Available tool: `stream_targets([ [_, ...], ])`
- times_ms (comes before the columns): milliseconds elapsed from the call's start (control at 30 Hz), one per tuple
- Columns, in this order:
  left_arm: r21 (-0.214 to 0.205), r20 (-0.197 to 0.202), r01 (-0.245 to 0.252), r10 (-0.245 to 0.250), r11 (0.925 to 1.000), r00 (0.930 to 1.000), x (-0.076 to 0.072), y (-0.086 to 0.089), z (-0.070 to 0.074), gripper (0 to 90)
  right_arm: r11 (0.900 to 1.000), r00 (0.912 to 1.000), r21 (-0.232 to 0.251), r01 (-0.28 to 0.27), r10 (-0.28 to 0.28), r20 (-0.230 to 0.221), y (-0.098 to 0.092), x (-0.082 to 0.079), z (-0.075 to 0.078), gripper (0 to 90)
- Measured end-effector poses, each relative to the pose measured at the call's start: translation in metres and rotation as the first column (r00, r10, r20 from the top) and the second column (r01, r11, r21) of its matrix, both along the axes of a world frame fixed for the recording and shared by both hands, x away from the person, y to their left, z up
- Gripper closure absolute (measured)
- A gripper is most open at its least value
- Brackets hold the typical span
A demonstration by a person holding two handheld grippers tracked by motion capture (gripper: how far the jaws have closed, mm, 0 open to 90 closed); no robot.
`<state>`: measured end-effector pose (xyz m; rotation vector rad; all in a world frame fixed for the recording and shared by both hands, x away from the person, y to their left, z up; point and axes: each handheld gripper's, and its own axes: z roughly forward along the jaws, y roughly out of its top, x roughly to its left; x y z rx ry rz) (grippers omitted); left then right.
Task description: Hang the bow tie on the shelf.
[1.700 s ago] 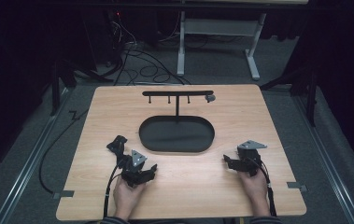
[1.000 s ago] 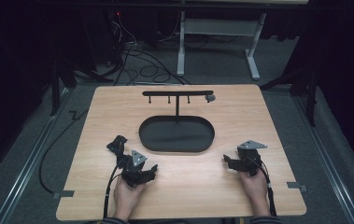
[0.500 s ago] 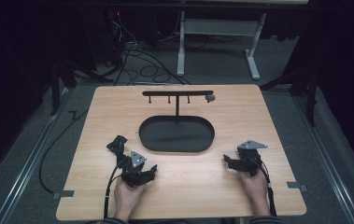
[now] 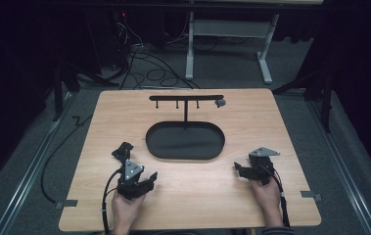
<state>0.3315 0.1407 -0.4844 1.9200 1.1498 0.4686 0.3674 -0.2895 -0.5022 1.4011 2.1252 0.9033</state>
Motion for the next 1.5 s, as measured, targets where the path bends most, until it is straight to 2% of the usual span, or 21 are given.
stream_targets([
  [133, 0.013, 0.011, -0.022, 0.021, 0.9997, 0.9997, -0.003, 0.008, 0.004, 45.4, 1.0, 1.0, 0.0, 0.0, 0.0, 0.0, 0.0, 0.0, 0.0, 31.1],
  [467, -0.003, 0.044, -0.04, 0.04, 0.9992, 0.9982, -0.007, 0.021, 0.012, 46.5, 1.0, 1.0, -0.003, -0.001, 0.001, 0.001, 0.0, 0.0, 0.0, 31.1],
  [700, -0.015, 0.037, -0.06, 0.061, 0.9981, 0.9975, -0.004, 0.033, 0.017, 51.6, 1.0, 1.0, -0.003, 0.0, 0.0, 0.001, 0.0, 0.0, 0.0, 31.1],
  [800, -0.018, 0.045, -0.064, 0.065, 0.9978, 0.9969, 0.0, 0.038, 0.022, 53.8, 1.0, 1.0, -0.003, 0.0, 0.0, 0.001, 0.0, 0.0, 0.0, 31.2],
  [900, -0.02, 0.058, -0.102, 0.103, 0.9946, 0.993, 0.005, 0.048, 0.028, 55.7, 1.0, 1.0, -0.003, 0.0, 0.0, 0.001, 0.0, 0.0, 0.0, 31.2],
  [1000, -0.016, 0.064, -0.114, 0.114, 0.9934, 0.9914, 0.008, 0.053, 0.029, 56.6, 1.0, 1.0, -0.003, 0.0, 0.0, 0.001, 0.0, 0.0, 0.0, 31.2],
  [1233, -0.006, 0.04, -0.121, 0.122, 0.9926, 0.9918, 0.019, 0.063, 0.024, 57.7, 1.0, 1.0, 0.001, 0.001, -0.001, 0.0, 0.0, 0.0, 0.0, 31.2],
  [1300, -0.02, 0.029, -0.122, 0.123, 0.9923, 0.9921, 0.024, 0.065, 0.022, 58.5, 1.0, 1.0, 0.0, 0.001, -0.001, 0.0, 0.0, 0.0, 0.0, 31.1],
  [1433, -0.013, 0.02, -0.12, 0.121, 0.9926, 0.9925, 0.031, 0.067, 0.02, 59.6, 1.0, 1.0, 0.001, 0.001, -0.001, 0.0, 0.0, 0.0, 0.0, 31.2],
  [1500, -0.025, 0.015, -0.119, 0.119, 0.9926, 0.9928, 0.036, 0.069, 0.017, 60.6, 1.0, 1.0, 0.001, 0.001, -0.001, 0.0, 0.0, 0.0, 0.0, 31.2],
])
